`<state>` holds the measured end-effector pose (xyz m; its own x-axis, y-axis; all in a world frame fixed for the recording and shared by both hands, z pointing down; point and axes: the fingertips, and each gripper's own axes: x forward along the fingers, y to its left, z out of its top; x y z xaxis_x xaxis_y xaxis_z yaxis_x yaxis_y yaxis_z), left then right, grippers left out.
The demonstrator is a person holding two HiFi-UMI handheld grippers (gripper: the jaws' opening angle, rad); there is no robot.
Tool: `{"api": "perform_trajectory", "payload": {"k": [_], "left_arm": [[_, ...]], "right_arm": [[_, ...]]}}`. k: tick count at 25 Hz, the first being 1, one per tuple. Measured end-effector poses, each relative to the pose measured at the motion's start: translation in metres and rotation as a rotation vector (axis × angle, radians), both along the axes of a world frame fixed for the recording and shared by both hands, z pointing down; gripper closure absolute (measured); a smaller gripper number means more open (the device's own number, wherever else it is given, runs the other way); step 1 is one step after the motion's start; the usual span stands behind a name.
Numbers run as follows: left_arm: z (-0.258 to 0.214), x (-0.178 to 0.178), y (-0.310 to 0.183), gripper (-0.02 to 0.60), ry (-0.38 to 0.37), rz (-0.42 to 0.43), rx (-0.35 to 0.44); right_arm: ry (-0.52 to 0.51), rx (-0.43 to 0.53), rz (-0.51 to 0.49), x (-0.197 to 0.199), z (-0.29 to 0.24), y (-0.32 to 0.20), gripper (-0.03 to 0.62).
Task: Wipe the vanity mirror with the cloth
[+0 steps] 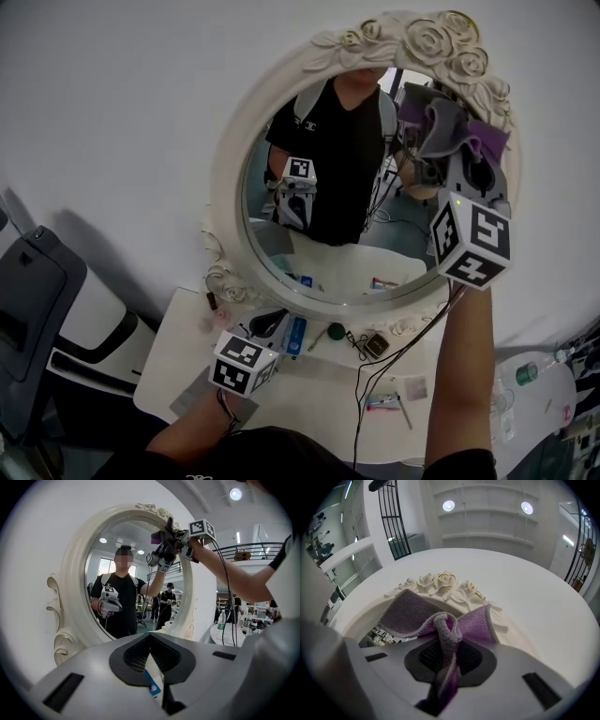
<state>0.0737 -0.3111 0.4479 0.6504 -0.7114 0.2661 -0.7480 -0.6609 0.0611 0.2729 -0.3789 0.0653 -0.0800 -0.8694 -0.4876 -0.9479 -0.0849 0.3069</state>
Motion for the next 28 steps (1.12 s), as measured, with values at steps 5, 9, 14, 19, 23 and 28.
{"api": "perform_trajectory", "payload": {"k": [5, 9, 14, 19, 23, 28], "left_arm": [[0.008, 0.009, -0.003, 0.581, -0.013, 0.020, -0.018], [0.012, 0.018, -0.002, 0.581, -0.015, 0.041, -0.028], [0.014, 0.024, 0.000, 0.581, -0.015, 0.046, -0.031], [0.014, 0.022, 0.004, 0.581, -0.022, 0.045, -0.033], [0.016, 0.014, 0.006, 0.581, -0.027, 0.031, -0.035], [0.014, 0.010, 0.008, 0.581, -0.029, 0.025, -0.024]], "right_arm": [[0.025, -0.013, 0.008, -0.004, 0.046, 0.000, 0.548], [0.072, -0.059, 0.038, -0.011, 0.098, -0.002, 0.548], [0.112, -0.190, 0.040, -0.024, 0.197, -0.006, 0.548], [0.092, -0.369, 0.066, -0.028, 0.294, -0.009, 0.548], [0.138, -0.512, 0.082, -0.029, 0.369, -0.013, 0.548], [0.150, -0.703, 0.090, -0.025, 0.434, -0.014, 0.548]]}}
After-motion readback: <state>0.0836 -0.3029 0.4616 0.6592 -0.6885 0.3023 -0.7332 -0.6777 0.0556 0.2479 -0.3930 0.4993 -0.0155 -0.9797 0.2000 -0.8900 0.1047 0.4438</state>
